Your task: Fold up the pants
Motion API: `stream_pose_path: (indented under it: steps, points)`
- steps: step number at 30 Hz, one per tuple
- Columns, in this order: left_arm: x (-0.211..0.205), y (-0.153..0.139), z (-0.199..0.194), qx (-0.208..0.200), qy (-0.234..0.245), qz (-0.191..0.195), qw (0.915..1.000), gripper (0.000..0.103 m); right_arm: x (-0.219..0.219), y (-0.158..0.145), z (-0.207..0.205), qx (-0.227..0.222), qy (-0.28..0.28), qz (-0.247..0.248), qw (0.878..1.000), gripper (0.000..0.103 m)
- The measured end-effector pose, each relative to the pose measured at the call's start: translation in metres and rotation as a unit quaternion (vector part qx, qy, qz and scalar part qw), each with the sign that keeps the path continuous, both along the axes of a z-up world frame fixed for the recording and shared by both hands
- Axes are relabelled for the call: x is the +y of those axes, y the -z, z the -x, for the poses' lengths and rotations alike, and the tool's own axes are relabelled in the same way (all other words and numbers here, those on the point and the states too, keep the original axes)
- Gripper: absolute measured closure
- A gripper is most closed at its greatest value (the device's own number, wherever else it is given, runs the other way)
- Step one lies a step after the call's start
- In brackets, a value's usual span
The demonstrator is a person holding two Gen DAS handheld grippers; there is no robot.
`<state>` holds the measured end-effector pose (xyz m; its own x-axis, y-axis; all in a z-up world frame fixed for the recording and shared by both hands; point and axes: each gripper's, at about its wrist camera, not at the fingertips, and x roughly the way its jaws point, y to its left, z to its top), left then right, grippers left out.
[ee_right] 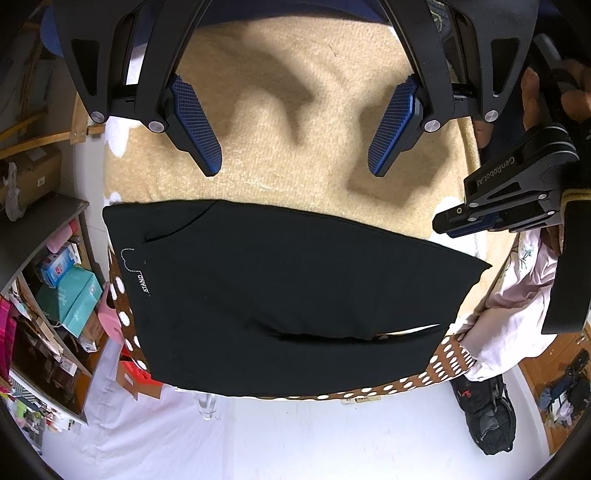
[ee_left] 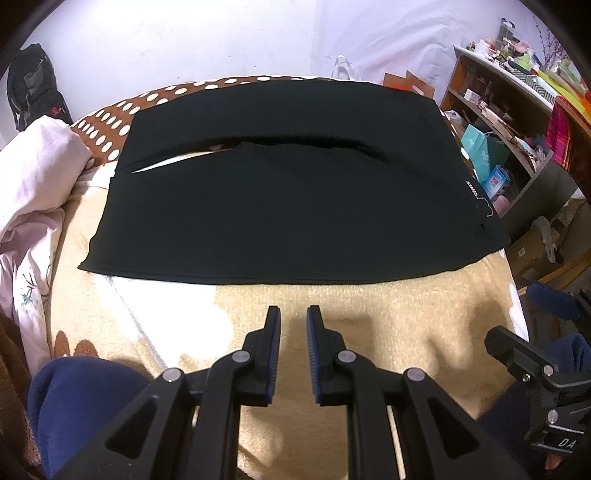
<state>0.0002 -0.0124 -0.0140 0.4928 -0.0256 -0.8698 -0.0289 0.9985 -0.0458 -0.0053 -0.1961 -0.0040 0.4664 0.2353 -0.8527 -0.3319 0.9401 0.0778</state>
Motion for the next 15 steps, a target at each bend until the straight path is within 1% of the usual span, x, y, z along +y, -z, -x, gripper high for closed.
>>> stream_pose_path:
  steps: [15]
  points:
    - [-0.0042, 0.005, -0.0015, 0.01, 0.01, -0.005, 0.9999, 0.087, -0.0029, 0.0082, -0.0037, 0.011, 0.001, -0.004, 1.0, 0.021]
